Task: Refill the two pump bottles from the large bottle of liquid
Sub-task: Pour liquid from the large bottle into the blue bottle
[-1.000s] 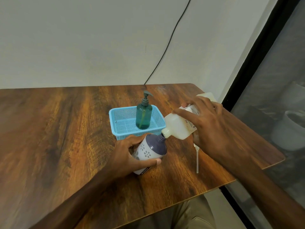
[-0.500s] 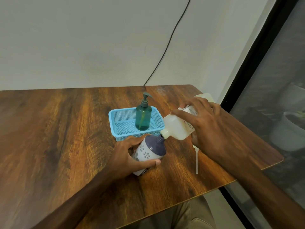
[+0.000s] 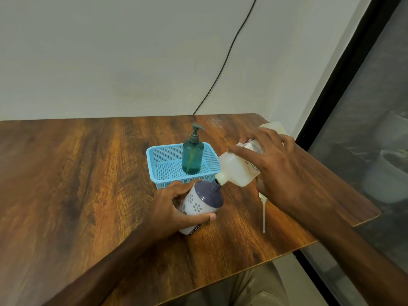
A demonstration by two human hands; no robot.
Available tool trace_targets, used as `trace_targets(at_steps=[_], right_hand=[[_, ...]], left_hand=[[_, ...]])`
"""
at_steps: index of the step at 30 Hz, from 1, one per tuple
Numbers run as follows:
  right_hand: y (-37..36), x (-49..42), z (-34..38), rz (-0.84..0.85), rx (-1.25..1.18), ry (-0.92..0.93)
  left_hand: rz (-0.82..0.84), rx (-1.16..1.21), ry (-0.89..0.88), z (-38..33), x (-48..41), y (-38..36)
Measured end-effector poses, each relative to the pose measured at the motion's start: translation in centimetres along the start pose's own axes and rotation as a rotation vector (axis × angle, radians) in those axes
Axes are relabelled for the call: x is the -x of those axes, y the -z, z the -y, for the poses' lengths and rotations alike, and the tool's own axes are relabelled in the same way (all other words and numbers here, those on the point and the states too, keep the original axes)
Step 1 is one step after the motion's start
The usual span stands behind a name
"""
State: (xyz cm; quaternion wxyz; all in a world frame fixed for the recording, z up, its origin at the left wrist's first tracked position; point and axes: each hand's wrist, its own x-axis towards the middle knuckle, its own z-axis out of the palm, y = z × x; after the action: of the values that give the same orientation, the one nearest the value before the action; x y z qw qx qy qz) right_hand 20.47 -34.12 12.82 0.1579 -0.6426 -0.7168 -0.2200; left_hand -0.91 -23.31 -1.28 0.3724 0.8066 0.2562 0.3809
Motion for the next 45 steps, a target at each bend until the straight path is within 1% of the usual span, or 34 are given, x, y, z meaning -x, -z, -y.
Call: trace_targets(at_steps=[7, 17, 29, 33, 35, 41, 45], right_hand=[[0.2, -0.4, 0.0, 0.028, 0.044, 0.01], [1.4, -1.2, 0.9, 0.147, 0.149, -0.007], [2.8, -2.2, 2.2, 0.222, 0.218, 0.05], [3.1, -2.3, 2.6, 0.222, 0.185, 0.029], [3.1, -2.5, 2.7, 0.236, 0.216, 0.041], [3.2, -2.8, 2.9, 0.205, 0.239, 0.084], [3.0, -3.1, 3.0, 0.23, 0.309, 0.121]], left_hand=[[-0.009, 0.004, -0.001, 0.1, -0.1, -0.3], [-0.012, 0.021, 0.008, 1.0, -0.1, -0.7], [-0.032, 0.058, 0.015, 0.6, 0.0, -0.6], [-0.042, 0.068, 0.035, 0.5, -0.2, -0.8], [-0.039, 0.097, 0.04, 0.6, -0.2, -1.0], [-0.049, 0.138, 0.035, 1.1, -0.4, -1.5], [-0.069, 0.153, 0.024, 1.2, -0.4, -1.8]])
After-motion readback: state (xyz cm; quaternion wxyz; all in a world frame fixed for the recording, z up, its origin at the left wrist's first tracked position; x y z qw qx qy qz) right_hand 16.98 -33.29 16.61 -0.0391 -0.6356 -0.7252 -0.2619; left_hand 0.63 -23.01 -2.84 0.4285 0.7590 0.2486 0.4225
